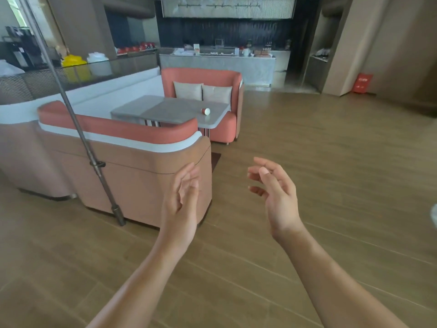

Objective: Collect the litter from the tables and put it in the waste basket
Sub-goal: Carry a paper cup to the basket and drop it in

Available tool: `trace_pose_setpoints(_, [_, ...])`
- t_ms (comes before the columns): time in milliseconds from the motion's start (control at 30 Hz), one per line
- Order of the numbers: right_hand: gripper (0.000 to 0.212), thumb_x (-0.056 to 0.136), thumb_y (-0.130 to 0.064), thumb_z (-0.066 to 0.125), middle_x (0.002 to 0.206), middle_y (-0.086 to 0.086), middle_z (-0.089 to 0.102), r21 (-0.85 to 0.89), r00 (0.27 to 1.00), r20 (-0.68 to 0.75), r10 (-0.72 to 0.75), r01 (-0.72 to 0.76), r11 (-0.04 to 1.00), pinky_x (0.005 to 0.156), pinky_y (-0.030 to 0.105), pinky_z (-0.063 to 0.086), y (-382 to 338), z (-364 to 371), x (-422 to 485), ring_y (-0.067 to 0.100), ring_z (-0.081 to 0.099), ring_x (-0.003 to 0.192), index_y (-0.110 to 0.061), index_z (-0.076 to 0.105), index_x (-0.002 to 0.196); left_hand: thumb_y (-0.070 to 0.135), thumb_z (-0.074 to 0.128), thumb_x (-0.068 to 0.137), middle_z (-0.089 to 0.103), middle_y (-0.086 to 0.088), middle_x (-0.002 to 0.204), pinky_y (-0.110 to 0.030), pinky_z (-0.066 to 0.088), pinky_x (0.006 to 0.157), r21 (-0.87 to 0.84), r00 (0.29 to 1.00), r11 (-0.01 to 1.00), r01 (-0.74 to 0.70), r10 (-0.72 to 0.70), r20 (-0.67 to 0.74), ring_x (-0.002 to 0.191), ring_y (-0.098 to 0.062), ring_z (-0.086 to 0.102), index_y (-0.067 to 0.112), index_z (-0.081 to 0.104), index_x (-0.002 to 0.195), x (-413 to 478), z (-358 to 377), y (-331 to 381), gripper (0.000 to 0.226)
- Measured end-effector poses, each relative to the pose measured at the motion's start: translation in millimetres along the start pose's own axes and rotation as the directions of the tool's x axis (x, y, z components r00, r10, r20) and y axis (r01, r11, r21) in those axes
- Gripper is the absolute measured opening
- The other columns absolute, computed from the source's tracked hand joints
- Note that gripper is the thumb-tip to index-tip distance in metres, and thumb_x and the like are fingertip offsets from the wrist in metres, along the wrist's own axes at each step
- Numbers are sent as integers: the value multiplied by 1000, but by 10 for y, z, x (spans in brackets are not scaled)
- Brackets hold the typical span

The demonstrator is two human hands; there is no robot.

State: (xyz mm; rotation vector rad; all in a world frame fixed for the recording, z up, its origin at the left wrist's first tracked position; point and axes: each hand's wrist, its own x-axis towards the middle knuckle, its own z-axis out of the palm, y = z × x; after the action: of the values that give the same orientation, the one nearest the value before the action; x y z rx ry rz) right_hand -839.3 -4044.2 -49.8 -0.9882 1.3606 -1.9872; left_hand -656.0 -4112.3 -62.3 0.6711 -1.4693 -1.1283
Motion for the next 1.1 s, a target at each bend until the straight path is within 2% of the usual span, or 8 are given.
trace_pose_setpoints(233, [32, 93, -36, 58, 104, 0, 75, 1, 999, -37, 10, -10, 1000, 84, 35, 55, 322, -1, 872, 12, 69, 105, -28, 75, 119, 57, 52, 92, 67, 21, 134, -60, 48, 113, 5, 999, 1000, 15, -15, 30, 132, -11, 62, 40, 58, 133, 849, 297, -439, 44])
trace_pose_setpoints(467, [36, 83, -50, 62, 108, -2, 76, 12, 1000, -26, 10, -9, 1000, 84, 32, 54, 678, -153, 2064, 14, 69, 108, -37, 77, 112, 58, 50, 89, 64, 2, 141, -56, 51, 111, 13, 1000, 1000, 12, -12, 11, 136, -19, 60, 32, 57, 135, 1861, 861, -975, 53])
trace_pose_setpoints(567, [31, 86, -47, 62, 106, -2, 75, 12, 1000, -2, -2, 2, 1000, 84, 33, 54, 843, -231, 2754, 12, 68, 106, -38, 78, 111, 56, 51, 93, 66, 7, 142, -54, 52, 110, -3, 1000, 1000, -2, 2, -4, 136, -15, 60, 38, 58, 135, 2412, 1113, -1261, 45])
trace_pose_setpoints(700, [29, 90, -41, 60, 105, -7, 75, -1, 999, 34, -3, 4, 1000, 86, 36, 53, 990, -317, 3728, 10, 68, 105, -32, 76, 113, 54, 50, 99, 65, 27, 138, -56, 51, 111, 43, 999, 999, -18, 19, -31, 135, -6, 60, 45, 57, 136, 3163, 1421, -1571, 39])
trace_pose_setpoints(833, [32, 83, -53, 62, 105, -6, 75, -2, 997, 73, -21, 22, 1000, 94, 38, 53, 1110, -383, 4574, 10, 67, 103, -39, 78, 107, 53, 50, 98, 64, 14, 143, -57, 49, 113, 53, 997, 998, -26, 30, -75, 138, -11, 59, 43, 58, 138, 3808, 1688, -1833, 42])
trace_pose_setpoints(967, [30, 83, -54, 61, 109, -9, 76, -18, 994, 109, -20, 22, 1000, 104, 45, 51, 1332, -400, 5302, 12, 67, 110, -42, 78, 105, 51, 51, 98, 66, 10, 141, -45, 55, 109, 52, 993, 998, -30, 36, -113, 132, -5, 62, 39, 57, 136, 4374, 1873, -2075, 41])
trace_pose_setpoints(1033, [30, 83, -54, 61, 106, -11, 76, -16, 991, 132, -23, 26, 1000, 106, 44, 49, 1459, -399, 5663, 11, 68, 114, -42, 78, 105, 45, 51, 101, 64, 5, 143, -38, 57, 106, 51, 991, 998, -37, 44, -130, 131, -4, 62, 34, 57, 137, 4687, 1946, -2240, 39])
trace_pose_setpoints(1100, [31, 83, -53, 61, 101, -10, 74, -14, 989, 145, -23, 26, 1000, 105, 42, 49, 1601, -386, 6053, 10, 68, 110, -39, 78, 106, 48, 52, 98, 64, 8, 143, -28, 57, 100, 46, 988, 998, -44, 50, -147, 131, -2, 62, 32, 58, 138, 5026, 2016, -2439, 43])
